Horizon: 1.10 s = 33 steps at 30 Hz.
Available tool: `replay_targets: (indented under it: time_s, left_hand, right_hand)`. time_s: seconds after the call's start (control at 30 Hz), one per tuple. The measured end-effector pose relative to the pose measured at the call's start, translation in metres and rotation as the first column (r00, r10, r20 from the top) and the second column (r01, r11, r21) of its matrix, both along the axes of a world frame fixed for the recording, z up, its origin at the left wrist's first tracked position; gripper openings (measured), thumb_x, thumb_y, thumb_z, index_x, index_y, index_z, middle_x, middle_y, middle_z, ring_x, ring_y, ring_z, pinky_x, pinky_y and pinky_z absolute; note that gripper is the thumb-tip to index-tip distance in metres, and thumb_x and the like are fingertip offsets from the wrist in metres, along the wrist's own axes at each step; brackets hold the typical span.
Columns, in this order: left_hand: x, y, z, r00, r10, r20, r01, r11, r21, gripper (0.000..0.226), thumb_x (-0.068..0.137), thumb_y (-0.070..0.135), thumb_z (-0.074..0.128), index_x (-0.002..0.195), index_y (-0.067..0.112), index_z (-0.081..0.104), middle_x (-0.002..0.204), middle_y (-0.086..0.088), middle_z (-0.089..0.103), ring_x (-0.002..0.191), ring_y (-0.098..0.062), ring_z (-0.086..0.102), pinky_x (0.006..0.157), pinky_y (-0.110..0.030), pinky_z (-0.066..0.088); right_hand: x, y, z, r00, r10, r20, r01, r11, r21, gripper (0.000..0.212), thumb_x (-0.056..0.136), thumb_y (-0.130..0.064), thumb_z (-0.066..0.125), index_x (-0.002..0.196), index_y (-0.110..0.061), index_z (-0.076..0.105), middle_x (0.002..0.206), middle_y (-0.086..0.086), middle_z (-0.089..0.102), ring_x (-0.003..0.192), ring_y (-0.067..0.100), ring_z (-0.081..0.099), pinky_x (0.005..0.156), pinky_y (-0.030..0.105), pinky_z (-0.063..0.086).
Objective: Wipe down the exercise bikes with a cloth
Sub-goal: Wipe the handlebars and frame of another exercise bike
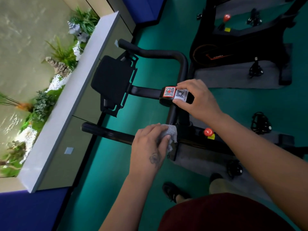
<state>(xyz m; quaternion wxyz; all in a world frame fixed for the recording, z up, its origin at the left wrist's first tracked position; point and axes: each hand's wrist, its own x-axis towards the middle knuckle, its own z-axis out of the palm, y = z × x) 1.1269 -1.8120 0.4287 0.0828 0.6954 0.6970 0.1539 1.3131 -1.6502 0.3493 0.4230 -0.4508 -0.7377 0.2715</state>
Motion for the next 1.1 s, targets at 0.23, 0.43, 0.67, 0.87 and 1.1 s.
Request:
replay_targets:
  time_s: [0.23, 0.43, 0.67, 0.87, 1.1]
  left_hand:
    - [-0.014, -0.021, 0.002, 0.999, 0.001, 0.043, 0.0, 1.0, -0.012, 0.037, 0.088, 0.033, 0.088, 0.124, 0.03, 0.078, 0.134, 0.013, 0.07, 0.117, -0.014, 0.065, 0.105, -0.034, 0.052]
    - [-0.006, 0.007, -0.008, 0.992, -0.004, 0.129, 0.003, 1.0, 0.004, 0.038, 0.09, 0.031, 0.084, 0.128, 0.026, 0.078, 0.132, 0.007, 0.071, 0.119, -0.017, 0.067, 0.105, -0.045, 0.056]
    - [-0.01, 0.013, -0.009, 0.985, -0.027, 0.172, 0.027, 1.0, 0.002, 0.038, 0.091, 0.032, 0.085, 0.128, 0.028, 0.078, 0.134, 0.01, 0.07, 0.121, -0.011, 0.067, 0.106, -0.043, 0.057]
    - [-0.011, 0.011, -0.009, 0.986, -0.026, 0.165, 0.022, 0.999, 0.026, 0.039, 0.086, 0.028, 0.09, 0.124, 0.028, 0.08, 0.135, 0.013, 0.069, 0.12, -0.009, 0.068, 0.108, -0.037, 0.057]
    - [0.001, 0.047, -0.016, 0.964, -0.032, 0.262, 0.016, 0.998, 0.063, 0.037, 0.088, 0.029, 0.088, 0.124, 0.023, 0.08, 0.133, 0.012, 0.066, 0.118, -0.005, 0.065, 0.103, -0.032, 0.058]
  right_hand:
    - [0.003, 0.001, -0.001, 1.0, 0.025, -0.006, -0.025, 1.0, 0.002, 0.051, 0.087, -0.045, 0.079, 0.13, -0.021, 0.066, 0.127, -0.007, 0.064, 0.117, 0.014, 0.053, 0.1, 0.034, 0.047]
    - [0.005, 0.006, -0.002, 0.999, 0.044, -0.021, -0.045, 0.999, -0.02, 0.054, 0.086, -0.047, 0.08, 0.132, -0.022, 0.067, 0.125, -0.008, 0.061, 0.116, 0.012, 0.052, 0.098, 0.035, 0.049]
    - [0.005, 0.007, -0.003, 0.996, 0.058, -0.064, -0.063, 0.995, -0.082, 0.058, 0.083, -0.052, 0.078, 0.133, -0.025, 0.067, 0.122, -0.01, 0.059, 0.117, 0.012, 0.051, 0.1, 0.033, 0.046]
    - [0.008, 0.011, -0.003, 0.992, 0.082, -0.095, -0.091, 0.991, -0.095, 0.054, 0.082, -0.047, 0.084, 0.129, -0.026, 0.07, 0.123, -0.012, 0.061, 0.115, 0.01, 0.054, 0.102, 0.035, 0.047]
    - [0.011, 0.017, -0.004, 0.988, 0.106, -0.108, -0.119, 0.986, -0.119, 0.053, 0.081, -0.045, 0.087, 0.128, -0.026, 0.071, 0.122, -0.012, 0.062, 0.116, 0.008, 0.054, 0.102, 0.029, 0.044]
